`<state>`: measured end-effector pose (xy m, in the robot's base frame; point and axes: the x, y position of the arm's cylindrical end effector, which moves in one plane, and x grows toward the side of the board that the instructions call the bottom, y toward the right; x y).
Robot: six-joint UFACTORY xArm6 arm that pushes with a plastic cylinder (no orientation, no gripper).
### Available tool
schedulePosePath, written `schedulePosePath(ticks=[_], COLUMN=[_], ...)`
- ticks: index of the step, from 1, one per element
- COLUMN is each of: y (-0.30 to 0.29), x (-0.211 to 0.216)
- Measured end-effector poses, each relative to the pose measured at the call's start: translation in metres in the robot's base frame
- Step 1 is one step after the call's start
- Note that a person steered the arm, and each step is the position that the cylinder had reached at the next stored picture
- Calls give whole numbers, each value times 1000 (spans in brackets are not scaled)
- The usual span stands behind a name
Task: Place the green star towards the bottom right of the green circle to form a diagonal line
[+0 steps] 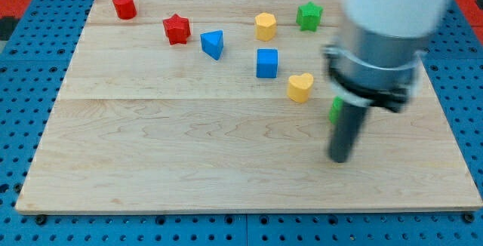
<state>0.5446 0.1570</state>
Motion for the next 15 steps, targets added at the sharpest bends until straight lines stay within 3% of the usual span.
schedulePosePath(ticks=[1, 2, 3, 5, 6, 7, 8, 9, 11, 12, 13, 15], y=[109, 131, 95, 21, -37, -34, -14, -68, -110, -112, -35, -28], x=[-59, -162, -239, -348, -339, -261, -218, -241, -236, -209, -168, -221])
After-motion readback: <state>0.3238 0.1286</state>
